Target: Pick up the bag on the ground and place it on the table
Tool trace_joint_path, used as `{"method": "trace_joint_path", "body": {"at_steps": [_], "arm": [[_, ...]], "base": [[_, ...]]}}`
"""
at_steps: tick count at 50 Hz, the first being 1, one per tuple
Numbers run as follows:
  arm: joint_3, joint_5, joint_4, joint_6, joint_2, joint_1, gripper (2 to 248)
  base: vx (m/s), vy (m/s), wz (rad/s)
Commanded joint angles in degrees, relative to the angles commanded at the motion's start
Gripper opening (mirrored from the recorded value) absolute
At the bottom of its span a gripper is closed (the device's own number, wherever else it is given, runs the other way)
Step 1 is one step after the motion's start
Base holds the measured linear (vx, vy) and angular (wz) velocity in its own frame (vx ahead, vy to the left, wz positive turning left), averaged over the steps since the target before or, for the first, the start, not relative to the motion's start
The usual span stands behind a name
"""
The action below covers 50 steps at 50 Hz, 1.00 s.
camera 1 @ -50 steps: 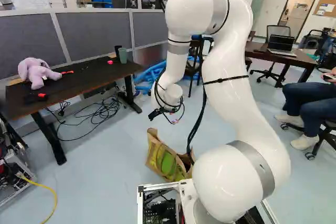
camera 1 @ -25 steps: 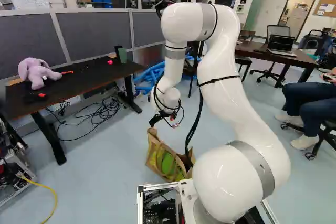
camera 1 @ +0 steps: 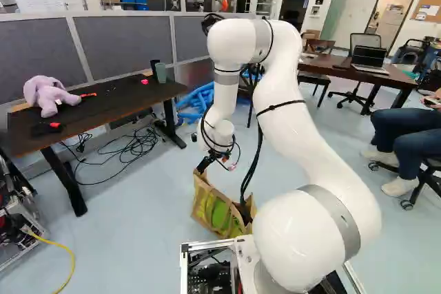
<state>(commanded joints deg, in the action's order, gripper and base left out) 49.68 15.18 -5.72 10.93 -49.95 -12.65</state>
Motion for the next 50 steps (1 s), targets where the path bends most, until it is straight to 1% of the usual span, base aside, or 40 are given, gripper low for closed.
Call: {"method": "trace_joint_path", "body": {"at_steps": [19, 22, 30, 50], "arm": [[2.93, 0.0, 0.0, 11.37, -4.38, 0.0, 247], [3.4, 0.0, 0.0, 12.55, -5.07, 0.0, 247], [4.68, 0.0, 0.0, 13.56, -6.9, 0.0, 247], [7.93, 0.0, 0.0, 13.72, -11.42, -0.06, 247]], "base": [[0.0, 0.0, 0.0], [0.0, 0.0, 0.0], [0.0, 0.0, 0.0], [0.0, 0.0, 0.0]]}}
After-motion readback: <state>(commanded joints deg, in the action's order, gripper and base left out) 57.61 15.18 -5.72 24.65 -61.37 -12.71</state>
